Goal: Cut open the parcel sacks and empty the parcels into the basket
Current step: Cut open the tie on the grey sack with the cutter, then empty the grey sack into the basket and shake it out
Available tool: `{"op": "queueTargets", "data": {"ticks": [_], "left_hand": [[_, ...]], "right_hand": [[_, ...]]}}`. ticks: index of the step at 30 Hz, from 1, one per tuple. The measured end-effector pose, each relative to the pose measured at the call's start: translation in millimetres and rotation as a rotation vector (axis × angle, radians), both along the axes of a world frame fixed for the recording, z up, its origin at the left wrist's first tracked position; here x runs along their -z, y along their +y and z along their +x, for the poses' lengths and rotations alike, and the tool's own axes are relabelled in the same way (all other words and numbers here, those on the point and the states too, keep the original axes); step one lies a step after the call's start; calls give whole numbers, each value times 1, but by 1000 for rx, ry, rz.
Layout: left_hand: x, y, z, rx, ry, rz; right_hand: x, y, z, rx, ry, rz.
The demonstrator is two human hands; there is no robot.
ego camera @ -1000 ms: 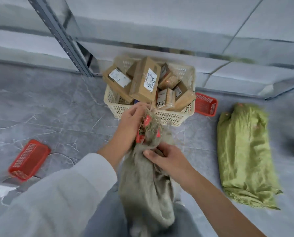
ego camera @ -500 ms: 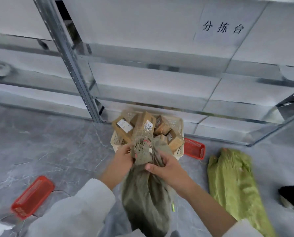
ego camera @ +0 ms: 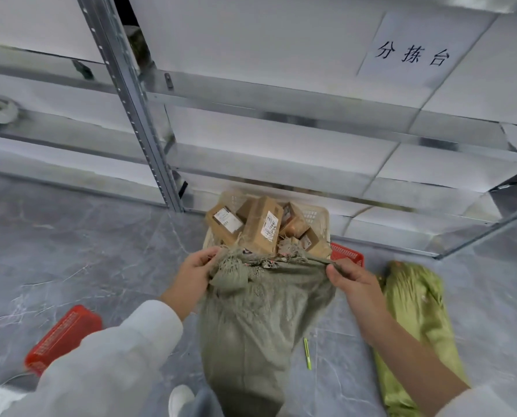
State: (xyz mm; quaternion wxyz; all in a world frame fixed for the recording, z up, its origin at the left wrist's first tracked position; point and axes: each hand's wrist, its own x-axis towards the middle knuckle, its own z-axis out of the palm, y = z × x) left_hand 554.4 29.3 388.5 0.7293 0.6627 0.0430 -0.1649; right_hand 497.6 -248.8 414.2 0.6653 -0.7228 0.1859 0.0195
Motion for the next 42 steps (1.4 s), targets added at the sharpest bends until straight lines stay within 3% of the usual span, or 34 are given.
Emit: {"op": "queueTargets", "data": {"ticks": [3,6,8,11,13,15,18,21,25,29,31,34,38,40,42], "left_hand": [[-5,13,9,-68,-19,-57],[-4,23,15,-92,130,-272],[-3,25,19,-29,186,-263],[-3,30,24,15,169,-128],[-5,46,34,33,192,-175],[-8,65,48,42,219,-250],[-14,80,64,57,174,-219],[-22,82,79,65,96,-55],[-34,93,101,82,32,52],[-40,100,118,250,-155,433],[-44,100,129,299,-263,631],[-49,101,144,302,-322,763],[-48,94,151,541,-274,980],[-44,78,151,558,-261,997],[-43,53,147,433,-290,923]], "right_hand": [[-3,34,6,35,41,-33],[-2,86,16,18,120,-191],[-2,127,27,-11,244,-215],[0,176,51,-124,380,245],[2,191,65,-199,361,399],[7,197,76,-186,323,273],[12,197,90,-207,284,-106],[7,187,109,-375,130,-414],[4,147,136,-399,120,-620],[-1,96,154,-323,195,-772],[-3,74,161,-311,232,-765],[-8,49,171,-341,252,-628],[-14,24,183,-345,260,-461],[-15,14,188,-301,249,-457],[-13,8,192,-195,244,-377]]}}
